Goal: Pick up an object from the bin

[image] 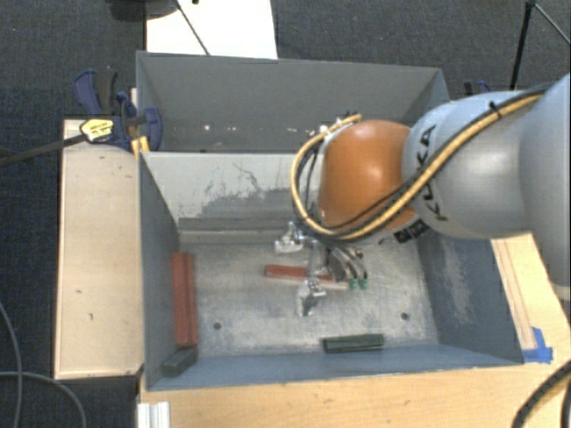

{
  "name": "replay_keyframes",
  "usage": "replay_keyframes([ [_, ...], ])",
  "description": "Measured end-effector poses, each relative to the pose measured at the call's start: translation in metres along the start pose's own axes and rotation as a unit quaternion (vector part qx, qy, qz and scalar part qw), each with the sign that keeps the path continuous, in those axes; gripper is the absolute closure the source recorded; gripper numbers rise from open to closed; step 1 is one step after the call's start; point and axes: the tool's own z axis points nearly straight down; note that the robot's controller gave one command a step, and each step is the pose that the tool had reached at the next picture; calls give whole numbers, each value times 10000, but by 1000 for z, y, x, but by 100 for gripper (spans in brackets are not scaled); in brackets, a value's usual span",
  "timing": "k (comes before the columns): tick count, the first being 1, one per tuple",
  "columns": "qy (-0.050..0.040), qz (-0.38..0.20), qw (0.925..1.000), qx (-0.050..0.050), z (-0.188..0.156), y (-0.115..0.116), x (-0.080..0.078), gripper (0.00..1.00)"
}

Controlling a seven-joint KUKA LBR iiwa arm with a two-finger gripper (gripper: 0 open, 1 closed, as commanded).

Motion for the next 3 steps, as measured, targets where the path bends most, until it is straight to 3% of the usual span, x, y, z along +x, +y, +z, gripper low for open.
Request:
replay_keyframes([
  [1, -31, 613, 9981, -6, -2, -35, -31, 0],
  [2, -179, 307, 9994, -20, 45, -48, -36, 0],
  [3, -95, 670, 9977, -14, 48, -48, -26, 100],
])
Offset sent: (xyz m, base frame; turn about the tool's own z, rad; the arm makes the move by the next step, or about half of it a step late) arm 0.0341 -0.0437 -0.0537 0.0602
